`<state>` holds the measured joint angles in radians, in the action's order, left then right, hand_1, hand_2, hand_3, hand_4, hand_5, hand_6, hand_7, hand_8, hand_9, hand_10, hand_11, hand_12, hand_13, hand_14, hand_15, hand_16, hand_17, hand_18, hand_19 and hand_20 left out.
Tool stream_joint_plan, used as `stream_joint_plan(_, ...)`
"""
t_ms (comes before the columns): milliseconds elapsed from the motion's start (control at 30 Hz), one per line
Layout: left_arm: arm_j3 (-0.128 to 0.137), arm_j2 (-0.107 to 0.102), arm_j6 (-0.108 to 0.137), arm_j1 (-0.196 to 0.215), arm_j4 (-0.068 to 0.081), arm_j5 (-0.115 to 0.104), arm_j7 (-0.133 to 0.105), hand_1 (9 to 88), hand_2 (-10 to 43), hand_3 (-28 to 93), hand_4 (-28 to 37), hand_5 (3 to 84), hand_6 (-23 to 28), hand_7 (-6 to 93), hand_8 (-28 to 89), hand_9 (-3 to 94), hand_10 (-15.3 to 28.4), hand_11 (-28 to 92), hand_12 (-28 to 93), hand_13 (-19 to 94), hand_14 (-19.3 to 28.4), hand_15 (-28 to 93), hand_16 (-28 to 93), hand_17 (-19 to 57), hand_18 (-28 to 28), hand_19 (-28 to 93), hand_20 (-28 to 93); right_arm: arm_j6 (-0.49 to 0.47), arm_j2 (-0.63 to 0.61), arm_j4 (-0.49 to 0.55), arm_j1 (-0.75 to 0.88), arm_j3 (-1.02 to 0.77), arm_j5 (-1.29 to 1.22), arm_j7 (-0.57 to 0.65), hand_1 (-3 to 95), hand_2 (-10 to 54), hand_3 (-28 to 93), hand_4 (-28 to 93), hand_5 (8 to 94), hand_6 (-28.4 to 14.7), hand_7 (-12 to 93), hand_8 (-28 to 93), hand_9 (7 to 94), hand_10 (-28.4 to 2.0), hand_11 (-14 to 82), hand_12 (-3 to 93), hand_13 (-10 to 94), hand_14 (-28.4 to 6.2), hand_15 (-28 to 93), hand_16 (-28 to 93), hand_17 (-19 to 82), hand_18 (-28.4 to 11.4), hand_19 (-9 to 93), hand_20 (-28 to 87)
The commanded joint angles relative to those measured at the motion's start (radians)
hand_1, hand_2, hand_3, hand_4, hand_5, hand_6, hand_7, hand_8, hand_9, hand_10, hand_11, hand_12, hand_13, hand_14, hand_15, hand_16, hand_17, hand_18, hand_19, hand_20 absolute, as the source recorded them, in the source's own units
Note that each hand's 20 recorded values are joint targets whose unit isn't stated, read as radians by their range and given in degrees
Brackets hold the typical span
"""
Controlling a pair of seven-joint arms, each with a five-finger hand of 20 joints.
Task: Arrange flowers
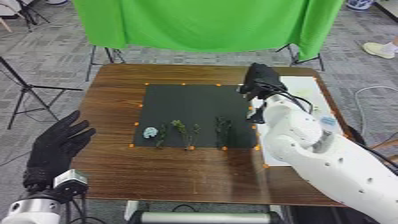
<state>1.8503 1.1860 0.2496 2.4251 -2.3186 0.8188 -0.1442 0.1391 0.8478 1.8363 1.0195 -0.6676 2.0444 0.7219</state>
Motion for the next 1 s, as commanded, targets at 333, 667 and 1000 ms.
stream_joint_plan(333, -0.052, -0.022, -0.074, -0.154, 0.071, 0.022, 0.069, 24.6, 6.2, 81, -21.1, 38.0, 10.4, 13.8, -10, 34.8, 19.9, 27, 9, 25, 26.5, 49, -9, -11.0, 23.1, 56, -2, 0.139, 0.376, -0.265, -0.319, 0.423, -0.130, 0.019, 54.0, -9.5, 80, -28, 82.0, 2.1, 24, 0, 93.4, -7.8, 12.8, 31.7, 76, -6.7, 77, 17, 39, -21.7, 93, 47)
stream_joint_plan(667, -0.089, -0.039, -0.116, -0.205, 0.097, 0.031, 0.091, 24.7, 6.2, 81, -21.0, 38.0, 10.4, 13.9, -10, 34.7, 19.8, 27, 9, 25, 26.4, 49, -9, -11.0, 23.1, 56, -2, 0.135, 0.463, -0.343, -0.295, 0.479, -0.125, 0.048, 53.6, -9.5, 80, -28, 80.9, 2.4, 24, 0, 92.5, -7.8, 12.7, 31.3, 75, -7.1, 77, 16, 38, -21.4, 93, 47)
stream_joint_plan(1000, -0.091, -0.036, -0.144, -0.239, 0.101, 0.042, 0.130, 24.6, 6.1, 81, -20.7, 38.0, 10.3, 13.9, -10, 34.7, 19.8, 27, 9, 25, 26.4, 49, -9, -11.0, 23.1, 56, -2, 0.030, 0.492, -0.348, -0.203, 0.399, -0.077, 0.059, 51.9, -9.5, 79, -28, 78.0, 2.7, 24, -2, 90.2, -7.5, 11.6, 30.1, 74, -6.9, 76, 16, 37, -21.1, 93, 45)
